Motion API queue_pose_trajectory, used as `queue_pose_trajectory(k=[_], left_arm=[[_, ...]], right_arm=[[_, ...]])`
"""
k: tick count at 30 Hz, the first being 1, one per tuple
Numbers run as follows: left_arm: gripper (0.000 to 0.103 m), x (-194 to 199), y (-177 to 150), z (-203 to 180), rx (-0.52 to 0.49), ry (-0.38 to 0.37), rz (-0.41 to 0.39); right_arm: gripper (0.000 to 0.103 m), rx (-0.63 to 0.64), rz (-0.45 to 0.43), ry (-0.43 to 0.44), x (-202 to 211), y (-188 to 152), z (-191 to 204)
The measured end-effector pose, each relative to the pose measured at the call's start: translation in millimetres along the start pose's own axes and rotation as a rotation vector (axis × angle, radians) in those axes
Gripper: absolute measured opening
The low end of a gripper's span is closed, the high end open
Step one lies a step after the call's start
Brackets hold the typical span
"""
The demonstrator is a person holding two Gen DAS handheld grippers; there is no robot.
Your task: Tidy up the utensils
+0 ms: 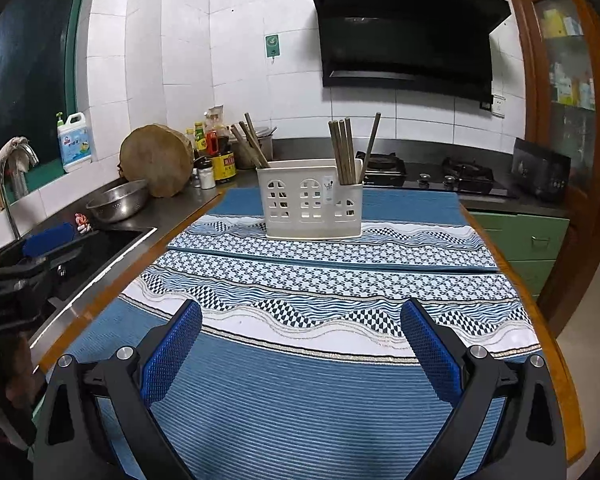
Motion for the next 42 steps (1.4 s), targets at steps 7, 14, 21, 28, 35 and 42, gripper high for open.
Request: queue_pose_trajectory(k=[7,14,21,28,35,42], left_arm=[[0.098,3,-14,8,0.031,-0.013,0.015],[0.098,3,-26,12,0.041,0.003,0.033],[0.098,5,-24,12,0.034,0.010,0.019],[0.098,5,-25,10,0.023,0.004,0.035],[0.098,3,-26,11,0.030,0.010,0.040],[0.098,0,-30,13,0.034,0.019,0.052]], right_arm=[[0.096,0.017,0.004,-0.032,7,-7,2],[0.096,0.045,0.018,-0.061,6,-15,3],[0.096,0.039,0.015,-0.056,8,-15,3],[0.096,0.038,0.017,-0.057,7,-15,3],[0.096,0.033,0.016,-0.061,8,-16,2],[0.096,0.034,0.017,-0.062,8,-17,1]])
Point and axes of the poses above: each gripper's, at about its wrist camera, not at the fingertips, and x roughly against the way its jaws point, z to its left, y to its top, the point moved 9 cm from there along -x, roughly the way its jaws point, and after that the axes turned 8 degrees about x, right-handed, at the moved point
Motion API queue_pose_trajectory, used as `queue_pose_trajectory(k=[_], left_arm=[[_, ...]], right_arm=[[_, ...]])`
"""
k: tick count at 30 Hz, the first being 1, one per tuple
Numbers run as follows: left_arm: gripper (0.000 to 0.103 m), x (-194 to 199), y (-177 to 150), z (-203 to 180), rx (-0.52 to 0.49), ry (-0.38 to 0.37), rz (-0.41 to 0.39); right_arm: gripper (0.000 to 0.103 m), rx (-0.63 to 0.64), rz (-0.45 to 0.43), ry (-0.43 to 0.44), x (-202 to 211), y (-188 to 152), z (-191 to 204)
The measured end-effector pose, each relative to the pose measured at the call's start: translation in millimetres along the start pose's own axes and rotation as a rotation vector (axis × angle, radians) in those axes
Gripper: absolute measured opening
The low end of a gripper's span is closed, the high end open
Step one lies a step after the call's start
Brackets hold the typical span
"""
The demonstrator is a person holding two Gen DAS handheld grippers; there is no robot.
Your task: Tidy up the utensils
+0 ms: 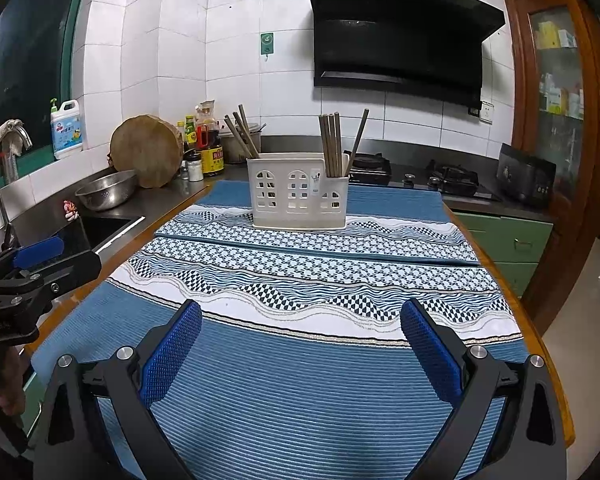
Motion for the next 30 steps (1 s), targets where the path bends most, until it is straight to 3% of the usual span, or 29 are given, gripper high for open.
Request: queue_pose_trajectory(k=[30], left_arm=[[0.098,-2.3,-4.7,4.4,0.003,0.005,0.010]], right_arm=[[0.096,-0.002,0.005,0.004,-3.0,-1.6,1.3]])
Point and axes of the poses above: each gripper's, at about its wrist camera, not at the fingertips, and x roughly against the way its jaws point, z to its left, y to its top, the point moved 9 cm from there along -x, roughly the way its jaws point, and after that the axes turned 8 degrees about x, right-handed, at the moved point
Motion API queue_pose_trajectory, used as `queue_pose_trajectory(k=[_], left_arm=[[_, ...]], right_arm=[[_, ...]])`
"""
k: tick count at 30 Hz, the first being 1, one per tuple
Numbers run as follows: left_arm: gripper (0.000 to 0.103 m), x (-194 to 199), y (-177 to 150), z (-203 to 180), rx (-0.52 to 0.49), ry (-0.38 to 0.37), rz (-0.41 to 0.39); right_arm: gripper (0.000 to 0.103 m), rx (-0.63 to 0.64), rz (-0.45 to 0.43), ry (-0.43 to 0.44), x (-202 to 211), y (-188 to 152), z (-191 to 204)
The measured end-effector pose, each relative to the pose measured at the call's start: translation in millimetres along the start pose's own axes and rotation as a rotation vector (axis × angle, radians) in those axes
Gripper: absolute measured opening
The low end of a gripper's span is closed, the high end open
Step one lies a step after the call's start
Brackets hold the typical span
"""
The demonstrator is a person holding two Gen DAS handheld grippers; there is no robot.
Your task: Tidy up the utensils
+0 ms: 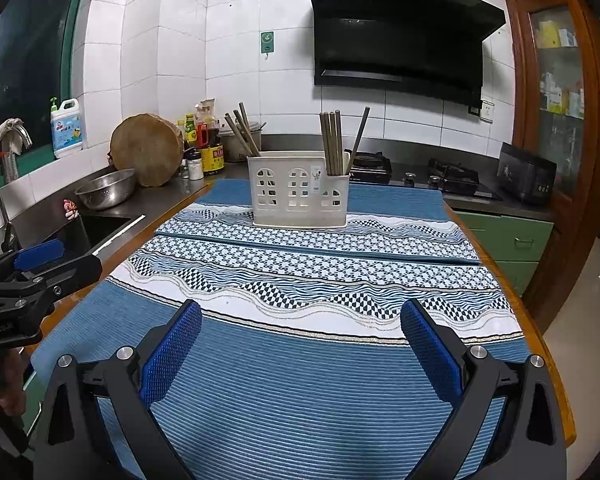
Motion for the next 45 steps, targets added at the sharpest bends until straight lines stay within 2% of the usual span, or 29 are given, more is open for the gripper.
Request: queue_pose_trajectory(k=[45], left_arm=[[0.098,1.4,0.9,2.8,-0.001,0.009,-0.009]], right_arm=[[0.096,-0.006,-0.006,0.005,2.9,-1.0,1.7]])
Point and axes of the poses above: each gripper's, at about its wrist camera, not at the fingertips, and x roughly against the way its jaws point, z to its left, y to its top, the point moved 9 cm from there along -x, roughly the way its jaws point, and after that the axes turned 8 degrees about x, right-handed, at the moved point
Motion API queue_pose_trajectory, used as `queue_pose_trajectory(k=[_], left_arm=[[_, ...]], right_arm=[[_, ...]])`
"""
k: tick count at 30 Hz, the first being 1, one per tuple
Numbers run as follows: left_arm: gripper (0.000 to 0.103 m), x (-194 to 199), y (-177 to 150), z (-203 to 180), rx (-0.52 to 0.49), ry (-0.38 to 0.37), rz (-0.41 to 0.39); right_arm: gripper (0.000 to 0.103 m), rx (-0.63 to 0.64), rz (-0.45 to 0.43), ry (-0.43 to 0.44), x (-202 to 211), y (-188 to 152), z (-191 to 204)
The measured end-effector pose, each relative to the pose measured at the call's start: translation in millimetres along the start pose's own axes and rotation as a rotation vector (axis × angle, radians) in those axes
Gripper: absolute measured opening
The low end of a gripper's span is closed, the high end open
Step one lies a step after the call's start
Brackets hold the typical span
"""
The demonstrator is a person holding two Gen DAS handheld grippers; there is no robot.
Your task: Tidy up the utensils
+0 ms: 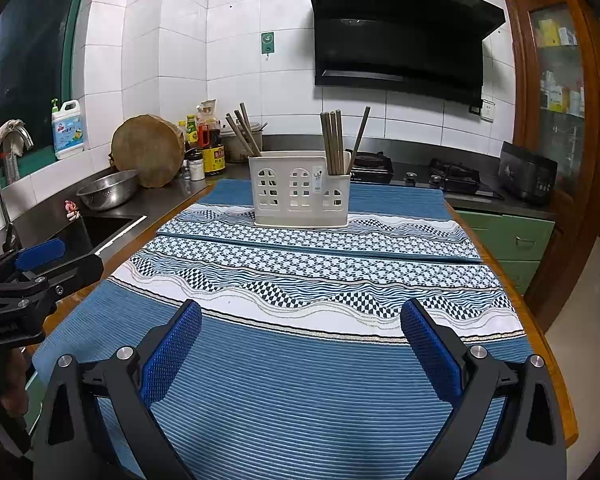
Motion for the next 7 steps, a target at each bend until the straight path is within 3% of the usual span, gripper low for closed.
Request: queue_pose_trajectory(k=[7], left_arm=[[0.098,-4.4,-2.6,1.7,0.000,0.006,0.016]], right_arm=[[0.096,0.004,0.007,-0.005,-2.0,-1.9,-1.1]])
Point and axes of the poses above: each gripper's, at about its wrist camera, not at the fingertips, and x roughly against the way its jaws point, z to its left, y to its top, the point moved 9 cm from there along -x, roughly the way its jaws point, and after that the axes turned 8 degrees about x, right-handed, at the moved point
